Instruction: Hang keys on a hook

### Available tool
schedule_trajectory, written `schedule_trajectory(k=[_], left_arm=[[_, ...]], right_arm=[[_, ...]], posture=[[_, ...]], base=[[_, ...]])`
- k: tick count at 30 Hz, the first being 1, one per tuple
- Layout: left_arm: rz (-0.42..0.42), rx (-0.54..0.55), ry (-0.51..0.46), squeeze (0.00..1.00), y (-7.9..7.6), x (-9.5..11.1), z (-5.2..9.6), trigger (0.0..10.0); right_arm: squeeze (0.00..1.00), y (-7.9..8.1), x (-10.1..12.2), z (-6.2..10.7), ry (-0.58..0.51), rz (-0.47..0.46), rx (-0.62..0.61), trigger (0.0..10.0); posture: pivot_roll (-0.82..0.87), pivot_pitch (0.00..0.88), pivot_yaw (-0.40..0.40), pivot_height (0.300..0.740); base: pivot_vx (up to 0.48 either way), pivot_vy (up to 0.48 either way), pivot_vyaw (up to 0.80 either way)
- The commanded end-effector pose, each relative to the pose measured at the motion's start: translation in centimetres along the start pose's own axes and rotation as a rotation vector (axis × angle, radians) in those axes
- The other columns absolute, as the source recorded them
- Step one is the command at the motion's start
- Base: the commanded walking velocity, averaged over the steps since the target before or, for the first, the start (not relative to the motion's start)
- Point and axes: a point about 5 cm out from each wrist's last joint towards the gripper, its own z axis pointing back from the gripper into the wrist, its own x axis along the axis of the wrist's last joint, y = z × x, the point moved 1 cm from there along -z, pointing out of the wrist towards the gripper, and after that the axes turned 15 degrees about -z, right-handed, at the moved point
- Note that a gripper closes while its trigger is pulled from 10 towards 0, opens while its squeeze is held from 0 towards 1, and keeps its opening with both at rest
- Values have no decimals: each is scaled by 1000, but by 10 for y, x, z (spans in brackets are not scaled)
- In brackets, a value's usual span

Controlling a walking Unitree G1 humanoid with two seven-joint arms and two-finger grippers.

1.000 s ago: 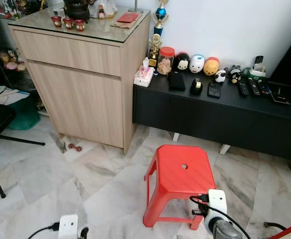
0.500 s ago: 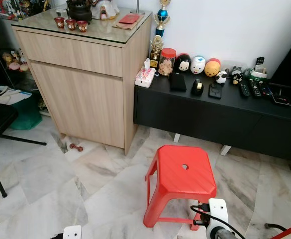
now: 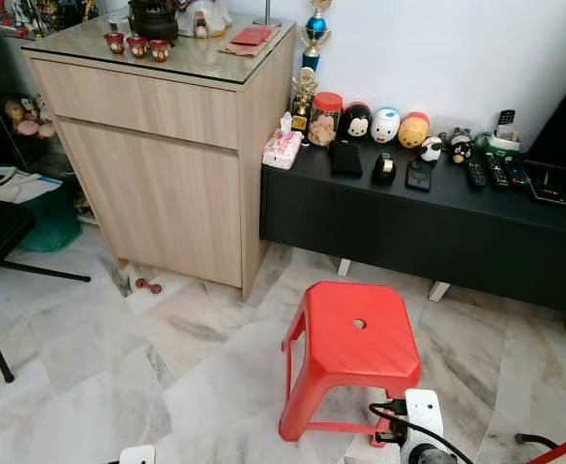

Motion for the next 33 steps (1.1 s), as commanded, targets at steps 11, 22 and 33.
schedule_trajectory(k=[11,22,33], left_arm=[[7,-27,44,0,-5,-8,1,10000],[-12,-45,57,0,-8,-13,3,10000],[-19,-53,34,0,-25,6,-2,10000]], right_arm=[[0,-9,-2,1,17,25,-20,10000],[0,-18,0,3,16,21,-35,10000],[0,-15,-6,3,37,33,-31,10000]], posture=[[32,0,-98,740],[8,0,-88,740],[28,0,-92,740]], base=[[-88,0,0],[-274,0,0],[-294,0,0]])
